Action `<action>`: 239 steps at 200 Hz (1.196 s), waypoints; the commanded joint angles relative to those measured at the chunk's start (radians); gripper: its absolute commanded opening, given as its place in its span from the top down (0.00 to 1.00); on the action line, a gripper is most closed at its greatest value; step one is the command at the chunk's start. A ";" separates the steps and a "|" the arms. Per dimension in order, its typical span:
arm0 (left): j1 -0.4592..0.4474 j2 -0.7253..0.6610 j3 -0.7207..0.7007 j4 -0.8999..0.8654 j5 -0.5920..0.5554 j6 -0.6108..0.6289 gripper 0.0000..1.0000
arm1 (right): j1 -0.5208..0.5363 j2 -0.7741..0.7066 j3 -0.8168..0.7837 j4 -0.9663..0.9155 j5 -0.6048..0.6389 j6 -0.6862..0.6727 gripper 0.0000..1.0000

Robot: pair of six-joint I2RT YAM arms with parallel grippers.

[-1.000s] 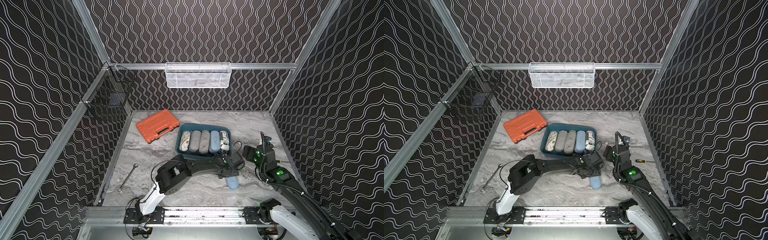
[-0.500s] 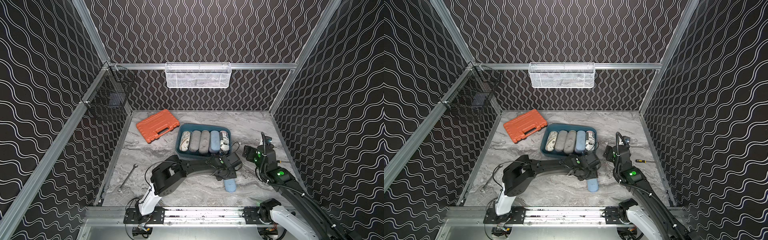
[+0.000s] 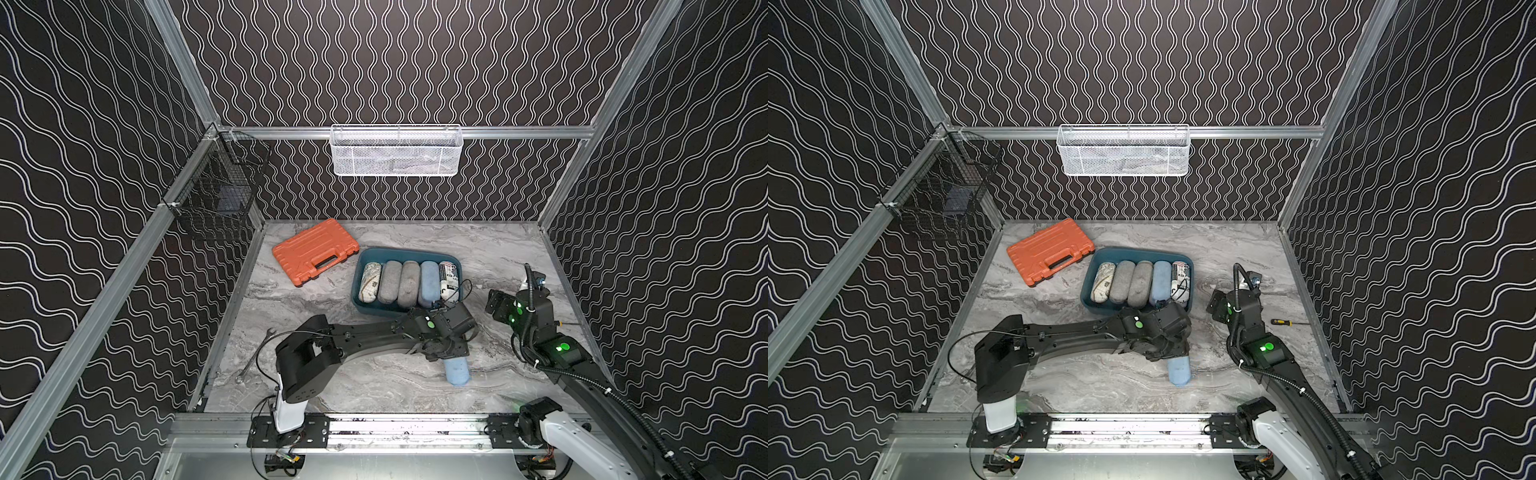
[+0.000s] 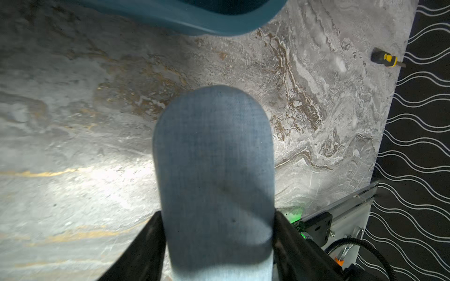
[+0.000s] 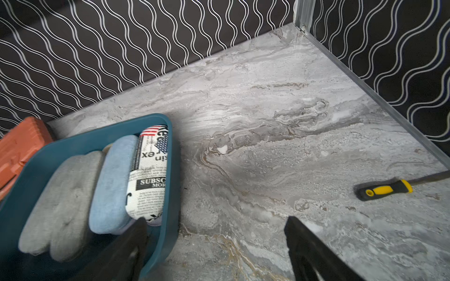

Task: Put the glasses cases into the storage boxes
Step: Pick up the glasses case at the center of the board, then place the glasses case in the storage box.

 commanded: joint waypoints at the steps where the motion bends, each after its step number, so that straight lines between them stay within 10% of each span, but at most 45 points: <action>1: 0.000 -0.019 -0.003 -0.015 -0.040 0.042 0.40 | -0.004 0.006 0.027 0.025 -0.023 0.018 0.11; 105: 0.096 -0.228 -0.048 -0.076 -0.102 0.220 0.38 | -0.005 0.109 0.066 0.068 -0.059 0.014 0.11; 239: 0.495 -0.246 0.096 -0.199 -0.184 0.663 0.38 | -0.019 0.255 0.077 0.131 -0.082 -0.013 0.11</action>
